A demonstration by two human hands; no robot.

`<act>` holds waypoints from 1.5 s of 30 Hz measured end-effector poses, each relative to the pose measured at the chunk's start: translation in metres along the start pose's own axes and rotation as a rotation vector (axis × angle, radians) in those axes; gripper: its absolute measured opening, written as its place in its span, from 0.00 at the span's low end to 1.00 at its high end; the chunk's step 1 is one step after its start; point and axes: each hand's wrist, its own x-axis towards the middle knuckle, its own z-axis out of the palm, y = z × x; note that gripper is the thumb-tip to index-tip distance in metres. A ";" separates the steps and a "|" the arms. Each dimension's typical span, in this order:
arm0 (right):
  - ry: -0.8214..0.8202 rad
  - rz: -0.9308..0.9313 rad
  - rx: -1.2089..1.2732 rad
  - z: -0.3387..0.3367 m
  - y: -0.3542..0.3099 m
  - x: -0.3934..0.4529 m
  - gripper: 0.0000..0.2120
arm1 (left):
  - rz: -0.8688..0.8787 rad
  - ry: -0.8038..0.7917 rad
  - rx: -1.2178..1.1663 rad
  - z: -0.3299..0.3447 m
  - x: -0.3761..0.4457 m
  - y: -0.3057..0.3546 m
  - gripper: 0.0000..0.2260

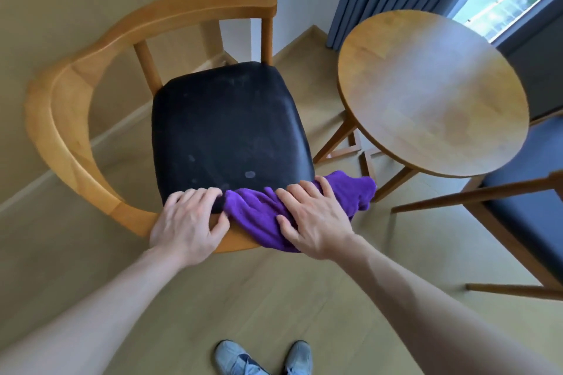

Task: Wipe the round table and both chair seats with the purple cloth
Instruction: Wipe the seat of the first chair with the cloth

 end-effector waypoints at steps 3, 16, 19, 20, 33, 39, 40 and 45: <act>0.023 0.168 -0.025 -0.005 0.032 0.005 0.20 | -0.008 -0.010 0.013 -0.002 0.000 0.001 0.20; 0.065 0.057 0.018 0.010 -0.007 -0.008 0.24 | -0.037 -0.079 0.074 -0.001 -0.003 0.001 0.19; 0.064 0.216 0.015 0.003 0.041 -0.007 0.23 | -0.022 -0.059 0.065 0.001 -0.003 0.000 0.18; 0.083 0.313 0.053 0.003 0.044 -0.006 0.23 | -0.019 -0.054 0.053 0.002 -0.002 -0.001 0.18; 0.160 0.489 0.033 0.025 -0.070 0.000 0.21 | 0.085 -0.126 -0.005 -0.002 0.004 -0.014 0.22; 0.174 0.559 0.008 0.027 -0.074 0.003 0.20 | 0.253 -0.198 0.396 -0.066 0.021 -0.142 0.32; 0.189 0.618 0.032 0.027 -0.084 0.006 0.20 | 0.297 -0.179 0.472 -0.081 0.024 -0.165 0.35; 0.197 0.877 0.113 0.020 -0.157 0.034 0.20 | 0.477 -0.118 0.641 -0.106 0.051 -0.204 0.35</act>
